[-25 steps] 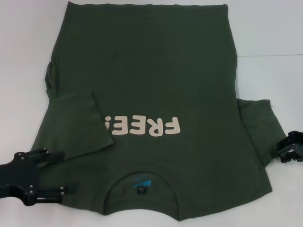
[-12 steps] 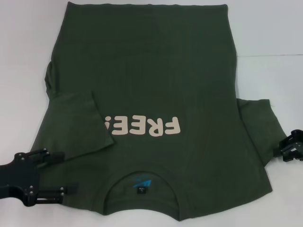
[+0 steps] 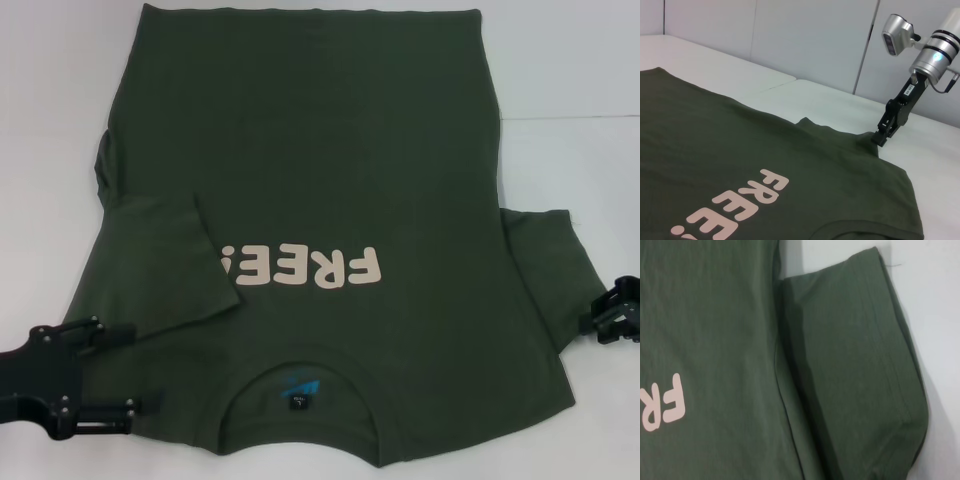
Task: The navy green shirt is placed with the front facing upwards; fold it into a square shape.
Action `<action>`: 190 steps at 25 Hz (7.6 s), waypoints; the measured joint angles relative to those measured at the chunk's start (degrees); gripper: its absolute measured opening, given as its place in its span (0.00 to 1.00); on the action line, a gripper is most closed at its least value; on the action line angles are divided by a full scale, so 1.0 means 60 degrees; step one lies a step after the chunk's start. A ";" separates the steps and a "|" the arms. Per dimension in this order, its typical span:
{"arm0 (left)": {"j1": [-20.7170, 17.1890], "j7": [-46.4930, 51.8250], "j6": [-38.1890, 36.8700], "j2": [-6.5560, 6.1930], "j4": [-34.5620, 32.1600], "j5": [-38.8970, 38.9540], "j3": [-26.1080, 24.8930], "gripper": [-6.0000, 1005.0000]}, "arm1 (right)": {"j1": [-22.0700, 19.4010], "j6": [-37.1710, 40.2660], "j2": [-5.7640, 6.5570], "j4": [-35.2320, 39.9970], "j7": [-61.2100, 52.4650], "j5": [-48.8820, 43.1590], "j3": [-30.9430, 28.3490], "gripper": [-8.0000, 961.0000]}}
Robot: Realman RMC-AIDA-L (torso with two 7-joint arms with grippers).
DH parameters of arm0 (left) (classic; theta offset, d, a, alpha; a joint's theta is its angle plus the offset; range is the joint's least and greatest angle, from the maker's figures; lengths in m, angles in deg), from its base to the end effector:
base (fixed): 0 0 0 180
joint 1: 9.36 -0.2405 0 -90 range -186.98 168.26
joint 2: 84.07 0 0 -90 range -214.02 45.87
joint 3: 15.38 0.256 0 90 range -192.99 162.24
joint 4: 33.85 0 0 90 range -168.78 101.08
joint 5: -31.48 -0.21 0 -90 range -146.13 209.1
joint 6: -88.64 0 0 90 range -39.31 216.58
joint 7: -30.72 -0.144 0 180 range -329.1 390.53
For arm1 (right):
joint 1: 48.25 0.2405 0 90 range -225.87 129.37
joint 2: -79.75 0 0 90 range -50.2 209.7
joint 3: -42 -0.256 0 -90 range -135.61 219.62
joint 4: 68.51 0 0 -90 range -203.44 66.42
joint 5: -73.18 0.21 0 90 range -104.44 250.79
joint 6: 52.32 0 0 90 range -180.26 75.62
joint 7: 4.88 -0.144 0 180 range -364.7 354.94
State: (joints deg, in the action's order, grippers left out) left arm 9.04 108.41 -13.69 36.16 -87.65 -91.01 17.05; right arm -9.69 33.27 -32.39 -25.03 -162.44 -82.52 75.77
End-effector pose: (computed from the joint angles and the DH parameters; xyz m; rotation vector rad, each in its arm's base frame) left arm -0.3081 0.2646 0.0456 -2.7246 -0.6050 -0.5495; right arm 0.3207 0.3591 0.0632 -1.8520 2.0720 -0.0230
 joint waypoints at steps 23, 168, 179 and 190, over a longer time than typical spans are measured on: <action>-0.0037 -0.0001 -0.0113 -0.0015 -0.0012 0.0027 -0.0016 0.93 | -0.0134 0.0080 -0.0094 0.0966 0.0131 0.0048 0.0072 0.07; 0.2948 1.1658 0.2372 -0.0910 0.0700 -0.5489 0.1115 0.80 | -0.2082 0.1611 0.0630 -0.0068 0.3442 0.4372 -0.1057 0.95; 0.3140 1.1575 0.2385 -0.0885 0.0928 -0.5522 0.1117 0.75 | -0.2045 0.1657 0.0644 -0.0068 0.3402 0.4373 -0.1057 0.95; 0.3112 1.1124 0.2532 -0.0743 0.0600 -0.5581 0.1383 0.62 | -0.2046 0.1681 0.0673 -0.0025 0.3366 0.4373 -0.1081 0.95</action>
State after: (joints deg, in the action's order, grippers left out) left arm 27.71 175.16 1.50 31.70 -84.05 -124.50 25.35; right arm -21.97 43.36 -28.36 -25.18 -142.24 -56.28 69.28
